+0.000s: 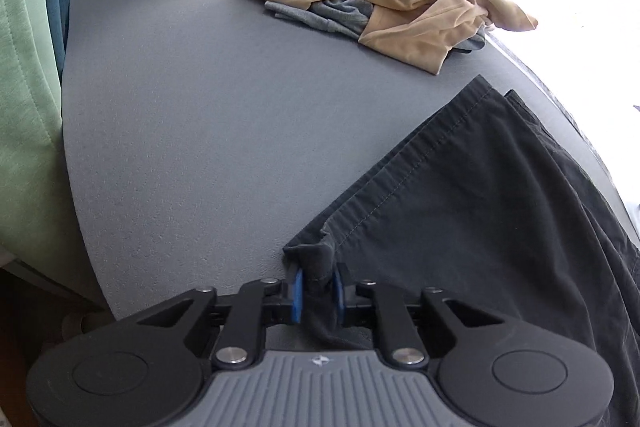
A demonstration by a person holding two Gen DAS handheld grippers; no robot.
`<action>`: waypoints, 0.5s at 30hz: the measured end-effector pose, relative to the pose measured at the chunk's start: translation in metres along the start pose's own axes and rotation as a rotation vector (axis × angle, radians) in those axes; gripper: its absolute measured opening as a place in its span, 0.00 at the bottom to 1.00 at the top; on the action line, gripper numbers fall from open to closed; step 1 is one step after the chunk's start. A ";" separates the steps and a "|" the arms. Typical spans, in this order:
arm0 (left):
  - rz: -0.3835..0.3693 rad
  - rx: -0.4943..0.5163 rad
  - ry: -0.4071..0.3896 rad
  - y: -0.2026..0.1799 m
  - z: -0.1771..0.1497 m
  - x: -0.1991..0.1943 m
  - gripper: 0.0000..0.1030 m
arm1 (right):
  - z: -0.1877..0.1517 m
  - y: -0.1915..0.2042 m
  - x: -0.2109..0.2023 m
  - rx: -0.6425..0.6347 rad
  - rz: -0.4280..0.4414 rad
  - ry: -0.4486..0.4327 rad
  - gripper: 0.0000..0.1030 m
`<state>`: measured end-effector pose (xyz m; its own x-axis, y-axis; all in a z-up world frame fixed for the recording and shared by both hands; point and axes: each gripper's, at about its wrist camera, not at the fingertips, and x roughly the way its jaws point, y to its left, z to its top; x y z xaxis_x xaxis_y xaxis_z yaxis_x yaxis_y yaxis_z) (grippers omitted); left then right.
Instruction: Fold clothes
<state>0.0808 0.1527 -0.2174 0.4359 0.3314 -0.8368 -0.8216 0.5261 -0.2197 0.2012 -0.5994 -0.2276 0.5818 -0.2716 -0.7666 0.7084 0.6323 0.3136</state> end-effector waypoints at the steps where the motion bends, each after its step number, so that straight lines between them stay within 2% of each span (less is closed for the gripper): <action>1: 0.000 -0.012 -0.003 -0.001 0.002 -0.001 0.10 | 0.002 0.000 0.004 0.011 0.015 0.013 0.66; 2: -0.002 -0.031 -0.006 -0.001 0.005 -0.001 0.08 | 0.004 0.002 0.008 0.010 0.011 0.025 0.52; 4: -0.003 -0.075 -0.014 -0.002 0.012 -0.003 0.08 | 0.006 0.012 0.011 -0.058 -0.055 0.028 0.27; 5: -0.006 -0.092 -0.022 -0.003 0.015 -0.006 0.08 | 0.006 0.016 0.009 -0.090 -0.073 0.020 0.19; 8: -0.019 -0.112 -0.057 -0.010 0.026 -0.018 0.08 | 0.004 0.024 -0.016 -0.178 -0.071 -0.045 0.16; 11: -0.007 -0.067 -0.107 -0.018 0.037 -0.034 0.08 | -0.004 0.031 -0.057 -0.238 -0.048 -0.116 0.15; 13: 0.015 -0.060 -0.139 -0.016 0.044 -0.044 0.08 | -0.012 0.038 -0.083 -0.252 -0.032 -0.137 0.15; 15: 0.042 -0.085 -0.136 -0.005 0.048 -0.044 0.08 | -0.024 0.041 -0.101 -0.281 -0.038 -0.140 0.15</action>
<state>0.0832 0.1737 -0.1557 0.4416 0.4581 -0.7715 -0.8657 0.4435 -0.2322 0.1624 -0.5287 -0.1505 0.6201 -0.3840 -0.6841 0.6038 0.7904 0.1036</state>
